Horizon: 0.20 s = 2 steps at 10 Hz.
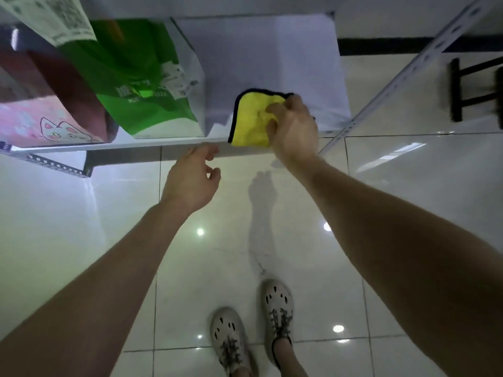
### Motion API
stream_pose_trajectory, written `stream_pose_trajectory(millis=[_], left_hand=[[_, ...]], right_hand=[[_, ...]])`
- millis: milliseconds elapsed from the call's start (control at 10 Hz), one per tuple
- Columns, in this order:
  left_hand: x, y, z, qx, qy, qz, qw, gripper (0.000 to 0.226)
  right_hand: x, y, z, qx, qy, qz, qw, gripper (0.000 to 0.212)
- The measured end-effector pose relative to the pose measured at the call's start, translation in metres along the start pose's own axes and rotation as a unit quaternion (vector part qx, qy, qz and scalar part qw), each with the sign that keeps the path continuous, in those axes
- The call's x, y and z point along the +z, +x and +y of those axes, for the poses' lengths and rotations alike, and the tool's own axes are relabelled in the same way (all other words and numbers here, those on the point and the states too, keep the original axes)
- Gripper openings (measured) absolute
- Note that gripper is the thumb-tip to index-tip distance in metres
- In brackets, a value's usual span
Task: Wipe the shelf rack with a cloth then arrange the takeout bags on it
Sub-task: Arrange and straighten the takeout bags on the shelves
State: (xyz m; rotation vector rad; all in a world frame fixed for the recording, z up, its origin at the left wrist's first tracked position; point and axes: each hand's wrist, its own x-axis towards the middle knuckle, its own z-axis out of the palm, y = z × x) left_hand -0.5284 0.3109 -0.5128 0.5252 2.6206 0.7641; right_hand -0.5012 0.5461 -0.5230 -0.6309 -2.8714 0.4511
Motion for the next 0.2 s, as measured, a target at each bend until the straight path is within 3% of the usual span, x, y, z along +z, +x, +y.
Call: stream_pose_trajectory(millis=[100,200], left_hand=[[-0.004,0.012,-0.005,0.011,0.01,0.009,1.0,0.039],[-0.014,0.01,-0.002,0.006,0.002,0.014,1.0,0.039]], right_hand=[[0.001,0.049,-0.004,0.01,-0.055,-0.038,0.998,0.04],[-0.009,0.036,0.0,-0.009,-0.052,-0.087,0.995,0.043]])
